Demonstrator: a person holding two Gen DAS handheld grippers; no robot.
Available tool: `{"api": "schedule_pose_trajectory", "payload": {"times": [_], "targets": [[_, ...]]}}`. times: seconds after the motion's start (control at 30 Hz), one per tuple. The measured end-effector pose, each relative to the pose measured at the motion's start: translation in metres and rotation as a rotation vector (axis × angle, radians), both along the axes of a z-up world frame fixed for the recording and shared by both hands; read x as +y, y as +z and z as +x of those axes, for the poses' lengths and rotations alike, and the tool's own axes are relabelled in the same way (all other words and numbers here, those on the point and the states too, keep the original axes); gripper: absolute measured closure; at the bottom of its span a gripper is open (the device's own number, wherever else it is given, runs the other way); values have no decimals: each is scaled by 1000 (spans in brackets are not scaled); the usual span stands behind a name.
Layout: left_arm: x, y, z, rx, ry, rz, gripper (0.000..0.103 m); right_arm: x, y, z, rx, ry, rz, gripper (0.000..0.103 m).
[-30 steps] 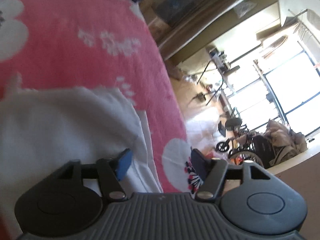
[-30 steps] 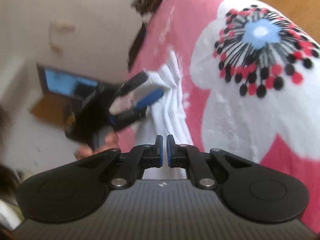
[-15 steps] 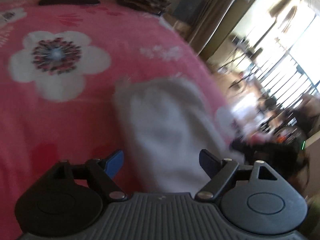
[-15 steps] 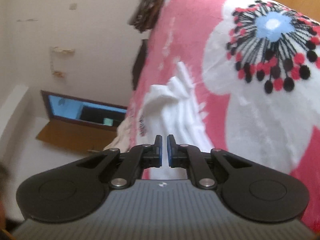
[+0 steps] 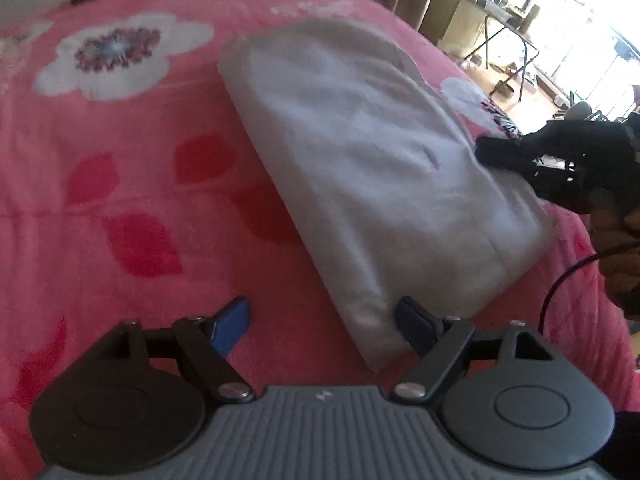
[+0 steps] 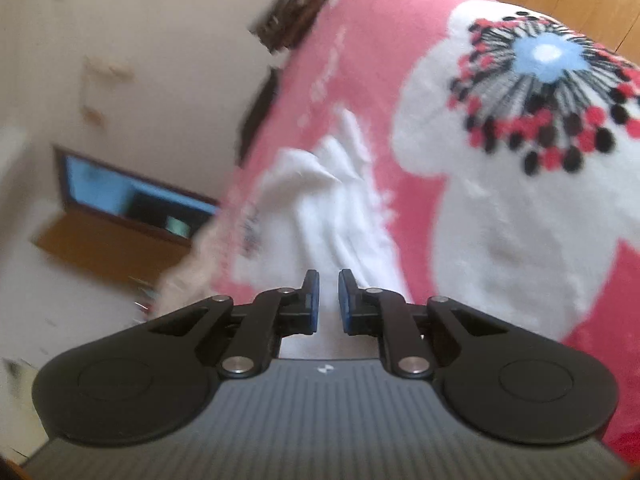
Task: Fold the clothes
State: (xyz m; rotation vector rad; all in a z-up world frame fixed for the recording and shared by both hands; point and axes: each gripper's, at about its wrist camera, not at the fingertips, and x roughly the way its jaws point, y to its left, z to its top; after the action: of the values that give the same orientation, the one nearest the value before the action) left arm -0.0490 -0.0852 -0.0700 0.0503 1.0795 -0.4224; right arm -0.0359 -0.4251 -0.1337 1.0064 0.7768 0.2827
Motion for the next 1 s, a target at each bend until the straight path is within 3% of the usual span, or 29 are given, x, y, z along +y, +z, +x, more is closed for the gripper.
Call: {"api": "schedule_pose_trajectory", "payload": {"times": [0.27, 0.37, 0.43, 0.5, 0.63, 0.73, 0.77, 0.9, 1.0], "targets": [[16, 8, -7, 24, 53, -32, 21, -13, 10, -15, -35, -87, 34, 90], [23, 18, -7, 35, 84, -53, 20, -5, 31, -20, -83, -106, -18, 77], [28, 28, -7, 20, 107, -62, 17, 2, 48, -27, -114, -116, -99, 71], [32, 38, -6, 2, 131, -67, 13, 18, 64, -32, -147, -112, -225, 54], [32, 60, -3, -43, 185, -35, 9, 52, 90, -26, -193, -80, -517, 44], [27, 68, -6, -43, 216, 7, 9, 68, 104, -32, -223, -78, -697, 24], [26, 70, -8, -38, 222, 18, 9, 72, 107, -34, -234, -83, -734, 16], [22, 70, -15, -18, 221, 52, 8, 86, 115, -33, -258, -113, -833, 1], [21, 67, -17, -14, 224, 86, 8, 93, 119, -36, -269, -161, -906, 1]]}}
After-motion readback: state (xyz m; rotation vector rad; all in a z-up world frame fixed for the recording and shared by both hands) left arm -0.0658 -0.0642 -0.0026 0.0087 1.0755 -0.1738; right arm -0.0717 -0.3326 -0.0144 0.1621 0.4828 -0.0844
